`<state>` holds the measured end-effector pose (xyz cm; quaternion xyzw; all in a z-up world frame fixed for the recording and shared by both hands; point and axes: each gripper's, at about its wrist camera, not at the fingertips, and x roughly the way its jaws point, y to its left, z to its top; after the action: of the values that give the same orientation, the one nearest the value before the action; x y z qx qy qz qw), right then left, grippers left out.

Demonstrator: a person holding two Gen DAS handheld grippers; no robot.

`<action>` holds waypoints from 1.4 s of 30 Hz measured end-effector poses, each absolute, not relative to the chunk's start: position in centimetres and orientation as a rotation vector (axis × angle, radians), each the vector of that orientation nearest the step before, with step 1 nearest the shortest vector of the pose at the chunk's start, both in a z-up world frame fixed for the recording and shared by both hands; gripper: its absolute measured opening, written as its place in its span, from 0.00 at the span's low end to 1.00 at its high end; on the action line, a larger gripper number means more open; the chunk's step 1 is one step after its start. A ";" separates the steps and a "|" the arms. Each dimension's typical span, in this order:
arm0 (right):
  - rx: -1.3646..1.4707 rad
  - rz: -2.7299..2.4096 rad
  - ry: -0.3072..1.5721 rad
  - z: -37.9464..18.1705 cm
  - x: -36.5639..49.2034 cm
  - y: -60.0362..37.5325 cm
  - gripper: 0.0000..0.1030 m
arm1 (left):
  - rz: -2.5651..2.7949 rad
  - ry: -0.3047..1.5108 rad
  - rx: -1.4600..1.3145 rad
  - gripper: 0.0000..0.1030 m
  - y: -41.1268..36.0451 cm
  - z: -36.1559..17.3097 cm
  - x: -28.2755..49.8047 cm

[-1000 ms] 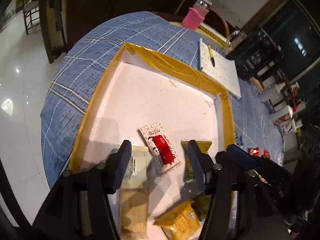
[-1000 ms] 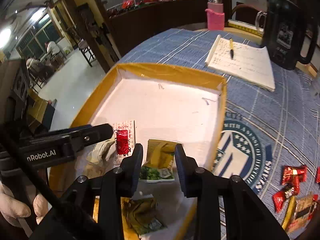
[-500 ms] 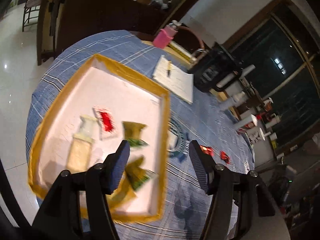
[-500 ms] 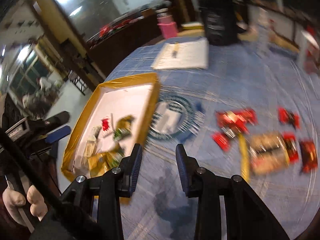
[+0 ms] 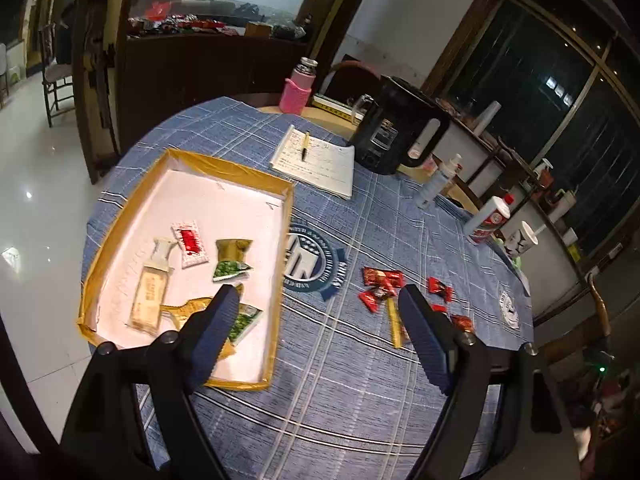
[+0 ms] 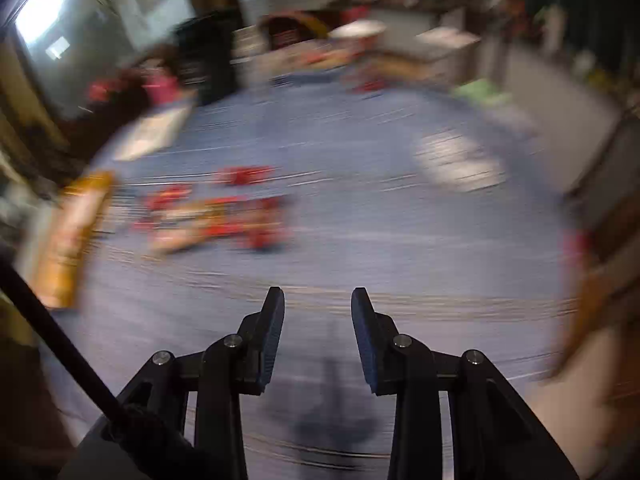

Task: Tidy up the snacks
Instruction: 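Move both grippers back toward the remaining snacks on the tablecloth, then grasp the large cracker packet with left gripper while right grasps red candy packet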

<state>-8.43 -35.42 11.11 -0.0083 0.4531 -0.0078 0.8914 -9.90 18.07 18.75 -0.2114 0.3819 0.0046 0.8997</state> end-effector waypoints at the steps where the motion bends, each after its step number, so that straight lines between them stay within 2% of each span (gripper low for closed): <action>1: -0.063 -0.096 0.921 12.6 -8.6 -38.3 0.33 | -0.004 0.790 -0.449 0.80 17.9 18.9 -9.9; 5: -0.219 -0.383 0.818 18.0 -8.9 -46.7 0.33 | -0.032 0.751 -0.434 0.80 16.1 20.7 -9.9; 8: -0.378 -0.576 0.710 20.7 -8.2 -47.7 0.34 | -0.022 0.718 -0.355 0.80 14.2 22.2 -9.5; 10: -0.330 -0.525 0.679 21.0 -7.9 -46.4 0.36 | 0.000 0.708 -0.290 0.80 13.0 22.9 -9.1; 12: -0.189 -0.373 0.706 19.6 -6.8 -43.9 0.45 | -0.005 0.707 -0.230 0.80 11.9 23.1 -8.4; 19: 0.080 0.026 0.882 10.3 -2.0 -31.3 0.45 | -0.148 0.816 -0.202 0.80 9.7 19.0 -4.3; 24: 0.074 0.141 0.972 6.9 1.7 -24.5 0.45 | -0.255 0.914 -0.121 0.80 7.0 15.0 -2.3; 33: 0.065 0.149 1.067 3.0 5.8 -20.4 0.45 | -0.444 1.065 -0.029 0.80 1.8 8.6 3.1; 34: 0.064 0.148 1.080 2.5 6.2 -20.0 0.44 | -0.461 1.077 -0.001 0.80 1.0 7.9 3.7; 35: 0.070 0.148 1.094 2.2 6.3 -19.9 0.36 | -0.478 1.090 0.026 0.80 0.2 7.3 4.2; 36: 0.073 0.146 1.110 1.9 6.2 -19.8 0.23 | -0.494 1.098 0.043 0.80 -0.3 6.8 4.6; 42: 0.116 0.147 1.129 1.9 4.3 -20.7 0.21 | -0.586 1.119 0.197 0.80 -4.2 4.6 6.6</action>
<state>4.26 -20.74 1.86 0.0550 0.5343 0.0696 0.8406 6.58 -4.22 4.65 0.0919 0.5222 -0.2732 0.8026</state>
